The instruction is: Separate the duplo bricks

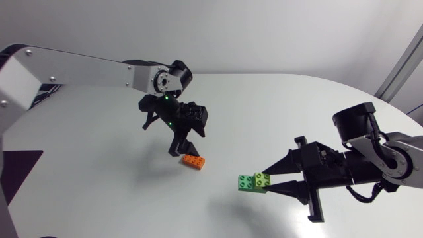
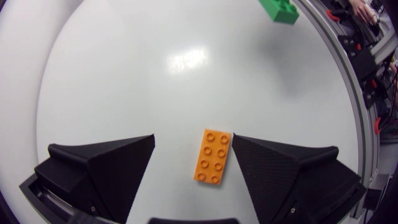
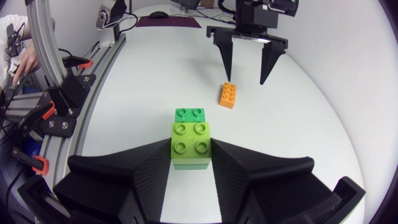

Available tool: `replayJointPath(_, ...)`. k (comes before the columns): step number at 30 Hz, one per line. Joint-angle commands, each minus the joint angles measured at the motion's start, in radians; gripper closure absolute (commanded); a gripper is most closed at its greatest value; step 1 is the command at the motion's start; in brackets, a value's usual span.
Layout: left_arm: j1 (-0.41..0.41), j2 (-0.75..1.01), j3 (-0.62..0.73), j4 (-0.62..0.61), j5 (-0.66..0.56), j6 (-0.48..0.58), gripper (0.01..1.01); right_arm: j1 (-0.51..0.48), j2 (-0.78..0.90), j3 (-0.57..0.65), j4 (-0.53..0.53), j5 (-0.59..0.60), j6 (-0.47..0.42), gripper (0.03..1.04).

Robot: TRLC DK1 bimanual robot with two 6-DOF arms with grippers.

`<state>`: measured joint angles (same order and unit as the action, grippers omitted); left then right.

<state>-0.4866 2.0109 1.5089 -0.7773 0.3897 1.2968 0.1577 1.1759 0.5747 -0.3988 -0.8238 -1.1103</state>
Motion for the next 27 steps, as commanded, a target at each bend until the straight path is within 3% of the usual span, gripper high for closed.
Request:
replayJointPath(1, -0.027, -0.044, -0.032, 0.012, 0.037, -0.099, 0.123, -0.009, 0.024, 0.014, 0.032, -0.009, 0.069, 0.82)
replayJointPath(11, -0.11, -0.054, -0.064, 0.056, 0.058, -0.238, 0.131, -0.01, 0.068, 0.014, 0.167, 0.028, 0.21, 0.82)
replayJointPath(27, -0.195, -0.124, -0.078, -0.013, 0.193, -0.266, 0.131, -0.021, 0.111, 0.008, 0.256, 0.014, 0.276, 0.82)
